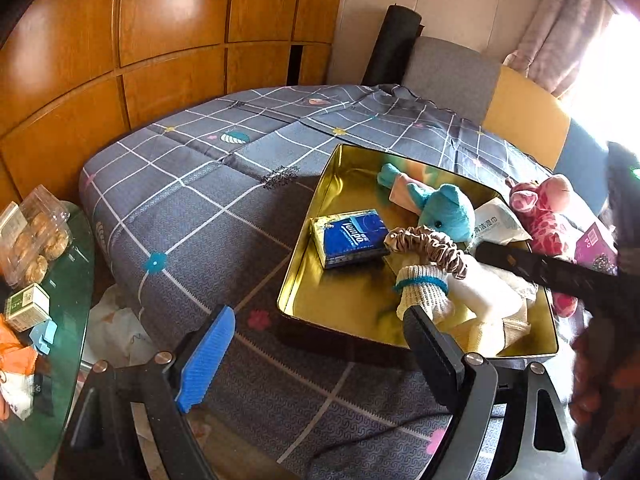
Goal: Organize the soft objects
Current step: 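Carry the scrunchie into the gold tray and open the right gripper, then move the right gripper back and grasp the red fuzzy sock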
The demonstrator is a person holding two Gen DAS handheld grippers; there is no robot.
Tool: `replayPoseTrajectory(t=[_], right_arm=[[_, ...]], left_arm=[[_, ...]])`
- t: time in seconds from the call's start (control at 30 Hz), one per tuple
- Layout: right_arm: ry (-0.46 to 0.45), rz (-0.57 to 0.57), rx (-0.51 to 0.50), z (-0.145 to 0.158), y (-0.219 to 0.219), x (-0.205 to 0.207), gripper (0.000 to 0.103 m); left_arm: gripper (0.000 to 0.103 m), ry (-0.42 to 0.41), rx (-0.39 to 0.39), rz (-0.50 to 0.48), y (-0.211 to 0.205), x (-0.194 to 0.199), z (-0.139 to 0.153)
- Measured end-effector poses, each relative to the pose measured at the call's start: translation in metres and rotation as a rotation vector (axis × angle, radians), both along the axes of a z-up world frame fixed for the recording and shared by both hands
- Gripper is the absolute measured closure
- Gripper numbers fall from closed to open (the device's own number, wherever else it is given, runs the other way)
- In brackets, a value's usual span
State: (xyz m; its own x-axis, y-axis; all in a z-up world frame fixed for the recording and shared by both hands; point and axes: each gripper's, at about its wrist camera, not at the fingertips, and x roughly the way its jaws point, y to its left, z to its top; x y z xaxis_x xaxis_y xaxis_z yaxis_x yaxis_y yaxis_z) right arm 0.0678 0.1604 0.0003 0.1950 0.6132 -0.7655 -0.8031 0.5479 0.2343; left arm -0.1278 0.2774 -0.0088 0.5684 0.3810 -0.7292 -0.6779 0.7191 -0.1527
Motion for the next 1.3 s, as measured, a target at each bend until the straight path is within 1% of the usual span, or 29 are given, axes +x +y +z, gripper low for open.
replayPoseTrajectory(t=[0.23, 0.4, 0.63, 0.93, 1.0, 1.1, 1.17, 1.3], right_arm=[[-0.084, 0.009, -0.039, 0.004, -0.051, -0.024, 0.058], [-0.096, -0.015, -0.06, 0.003, -0.092, -0.029, 0.058], [-0.1, -0.114, -0.09, -0.002, -0.152, -0.021, 0.058], [-0.119, -0.235, -0.187, -0.006, -0.234, -0.005, 0.058], [-0.119, -0.275, -0.212, -0.006, -0.253, 0.002, 0.058], [-0.11, -0.368, -0.231, -0.001, -0.288, 0.016, 0.058], [-0.098, -0.441, -0.237, 0.005, -0.313, 0.025, 0.058], [-0.072, -0.61, -0.253, 0.015, -0.365, 0.045, 0.058]], left_arm=[[0.016, -0.016, 0.031, -0.026, -0.01, 0.002, 0.009], [0.016, -0.022, 0.045, -0.062, -0.022, 0.006, 0.015], [0.016, -0.018, 0.065, -0.122, -0.042, 0.014, 0.021], [0.016, -0.011, 0.103, -0.215, -0.072, 0.032, 0.03], [0.016, -0.013, 0.113, -0.244, -0.08, 0.038, 0.033], [0.016, -0.015, 0.127, -0.299, -0.094, 0.051, 0.038], [0.014, -0.021, 0.133, -0.337, -0.104, 0.06, 0.042], [0.014, -0.036, 0.142, -0.418, -0.127, 0.079, 0.05]])
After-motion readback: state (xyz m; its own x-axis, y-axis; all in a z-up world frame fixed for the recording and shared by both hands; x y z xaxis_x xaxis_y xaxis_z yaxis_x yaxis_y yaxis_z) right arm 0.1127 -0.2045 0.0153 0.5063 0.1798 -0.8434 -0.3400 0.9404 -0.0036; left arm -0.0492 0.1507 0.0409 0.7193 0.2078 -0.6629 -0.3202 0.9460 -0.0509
